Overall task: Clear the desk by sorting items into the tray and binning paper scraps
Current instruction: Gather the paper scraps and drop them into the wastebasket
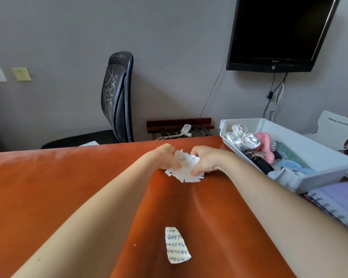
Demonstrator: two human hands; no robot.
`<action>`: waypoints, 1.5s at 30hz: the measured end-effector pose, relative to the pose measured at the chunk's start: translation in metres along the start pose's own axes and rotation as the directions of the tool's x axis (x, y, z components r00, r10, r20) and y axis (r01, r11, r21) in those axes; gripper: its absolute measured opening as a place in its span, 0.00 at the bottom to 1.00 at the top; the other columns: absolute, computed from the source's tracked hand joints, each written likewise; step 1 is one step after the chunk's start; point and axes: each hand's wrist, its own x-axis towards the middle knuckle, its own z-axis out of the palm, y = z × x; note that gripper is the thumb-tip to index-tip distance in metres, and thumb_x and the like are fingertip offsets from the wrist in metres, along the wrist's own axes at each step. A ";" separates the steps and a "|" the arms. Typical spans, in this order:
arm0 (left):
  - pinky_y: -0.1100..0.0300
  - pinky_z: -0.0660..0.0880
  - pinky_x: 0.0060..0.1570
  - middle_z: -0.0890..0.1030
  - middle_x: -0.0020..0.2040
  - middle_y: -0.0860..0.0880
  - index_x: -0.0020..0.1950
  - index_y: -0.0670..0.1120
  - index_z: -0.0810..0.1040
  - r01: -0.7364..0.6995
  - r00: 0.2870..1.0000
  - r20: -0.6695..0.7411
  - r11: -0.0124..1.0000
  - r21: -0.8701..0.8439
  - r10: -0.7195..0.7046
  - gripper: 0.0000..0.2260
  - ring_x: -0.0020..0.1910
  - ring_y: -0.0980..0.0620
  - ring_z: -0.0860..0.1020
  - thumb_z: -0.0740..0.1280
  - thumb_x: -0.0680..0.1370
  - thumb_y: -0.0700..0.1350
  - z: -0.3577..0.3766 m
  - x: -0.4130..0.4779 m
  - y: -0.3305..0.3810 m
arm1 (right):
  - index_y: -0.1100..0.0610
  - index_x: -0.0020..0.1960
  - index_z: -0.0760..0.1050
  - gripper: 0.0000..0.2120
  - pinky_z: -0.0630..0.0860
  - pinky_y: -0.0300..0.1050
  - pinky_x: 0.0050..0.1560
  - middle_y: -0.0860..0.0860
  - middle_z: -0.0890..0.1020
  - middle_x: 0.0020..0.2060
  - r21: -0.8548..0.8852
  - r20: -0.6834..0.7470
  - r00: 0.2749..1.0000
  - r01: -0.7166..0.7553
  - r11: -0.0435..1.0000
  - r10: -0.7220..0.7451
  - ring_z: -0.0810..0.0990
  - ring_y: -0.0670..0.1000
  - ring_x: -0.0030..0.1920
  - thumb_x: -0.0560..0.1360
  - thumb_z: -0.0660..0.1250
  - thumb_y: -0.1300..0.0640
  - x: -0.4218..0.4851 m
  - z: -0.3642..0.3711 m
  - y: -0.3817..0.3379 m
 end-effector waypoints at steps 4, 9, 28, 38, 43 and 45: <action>0.63 0.71 0.35 0.75 0.52 0.42 0.63 0.39 0.70 -0.015 0.999 -0.031 1.000 0.014 0.016 0.19 0.45 0.48 0.73 0.69 0.75 0.43 0.002 -0.014 0.000 | 0.53 0.72 0.61 0.30 0.67 0.37 0.31 0.51 0.73 0.50 0.023 -0.011 1.000 0.010 1.000 -0.010 0.71 0.47 0.35 0.73 0.67 0.62 -0.006 0.004 0.001; 0.66 0.68 0.30 0.75 0.44 0.47 0.53 0.42 0.75 -0.045 0.997 -0.059 0.999 -0.018 0.044 0.11 0.38 0.51 0.74 0.70 0.74 0.45 0.010 -0.037 -0.007 | 0.54 0.71 0.65 0.28 0.75 0.41 0.45 0.52 0.74 0.64 0.111 -0.048 0.998 0.053 0.992 -0.048 0.76 0.51 0.53 0.72 0.67 0.61 -0.024 0.017 0.008; 0.63 0.68 0.32 0.76 0.38 0.47 0.38 0.45 0.74 -0.117 0.981 -0.170 0.982 -0.145 0.092 0.10 0.34 0.52 0.73 0.64 0.79 0.46 -0.036 -0.185 -0.027 | 0.59 0.44 0.79 0.02 0.77 0.46 0.46 0.53 0.83 0.42 0.313 -0.020 0.960 0.273 0.910 -0.281 0.80 0.49 0.41 0.74 0.68 0.61 -0.146 0.013 0.008; 0.56 0.70 0.38 0.78 0.37 0.46 0.36 0.45 0.75 0.000 0.986 -0.159 0.950 -0.311 -0.052 0.09 0.37 0.48 0.74 0.64 0.77 0.42 -0.038 -0.232 -0.068 | 0.55 0.30 0.58 0.16 0.56 0.44 0.29 0.52 0.66 0.33 0.053 -0.048 0.960 0.278 0.959 -0.275 0.62 0.50 0.31 0.68 0.64 0.64 -0.134 0.072 -0.031; 0.56 0.68 0.37 0.77 0.37 0.47 0.37 0.44 0.75 0.011 0.986 -0.154 0.951 -0.310 -0.062 0.09 0.36 0.49 0.73 0.64 0.77 0.42 -0.038 -0.243 -0.077 | 0.56 0.31 0.62 0.12 0.56 0.42 0.27 0.50 0.66 0.29 0.076 -0.025 0.966 0.258 0.963 -0.257 0.61 0.49 0.28 0.69 0.61 0.67 -0.135 0.072 -0.038; 0.58 0.67 0.35 0.76 0.36 0.47 0.37 0.44 0.75 0.015 0.986 -0.152 0.951 -0.308 -0.065 0.09 0.35 0.50 0.72 0.64 0.77 0.42 -0.037 -0.247 -0.080 | 0.58 0.34 0.66 0.08 0.57 0.42 0.27 0.50 0.68 0.30 0.081 -0.027 0.967 0.254 0.964 -0.253 0.63 0.49 0.29 0.69 0.61 0.67 -0.136 0.073 -0.039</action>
